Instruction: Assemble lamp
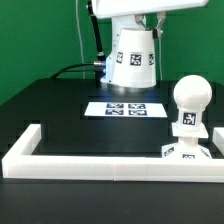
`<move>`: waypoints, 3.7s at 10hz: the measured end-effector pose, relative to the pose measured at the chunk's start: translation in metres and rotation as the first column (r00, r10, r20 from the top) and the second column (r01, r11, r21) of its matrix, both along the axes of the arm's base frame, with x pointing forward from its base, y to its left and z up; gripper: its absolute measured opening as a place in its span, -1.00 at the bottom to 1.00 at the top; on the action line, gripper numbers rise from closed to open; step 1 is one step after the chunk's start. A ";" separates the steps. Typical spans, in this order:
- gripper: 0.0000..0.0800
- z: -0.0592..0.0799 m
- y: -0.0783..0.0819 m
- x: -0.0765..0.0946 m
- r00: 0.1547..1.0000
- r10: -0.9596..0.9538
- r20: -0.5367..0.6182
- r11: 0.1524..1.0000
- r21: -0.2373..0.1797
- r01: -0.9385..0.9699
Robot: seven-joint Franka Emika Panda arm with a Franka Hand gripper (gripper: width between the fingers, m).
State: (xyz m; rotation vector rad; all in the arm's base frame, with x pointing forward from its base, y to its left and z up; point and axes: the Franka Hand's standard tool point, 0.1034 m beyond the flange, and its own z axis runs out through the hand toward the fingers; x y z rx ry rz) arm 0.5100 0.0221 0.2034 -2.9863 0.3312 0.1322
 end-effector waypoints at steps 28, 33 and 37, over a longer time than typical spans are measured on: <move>-0.88 -0.003 0.078 0.110 0.999 -0.019 0.037 0.999 -0.028 0.020; -0.88 -0.034 0.077 0.110 0.999 -0.019 0.038 0.999 -0.045 0.021; -0.87 -0.042 0.076 0.105 0.999 -0.021 0.035 0.999 -0.050 0.023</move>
Offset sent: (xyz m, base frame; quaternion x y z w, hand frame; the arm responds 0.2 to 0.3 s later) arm 0.0391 0.0325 0.0555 0.0330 -0.0613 0.0719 0.9950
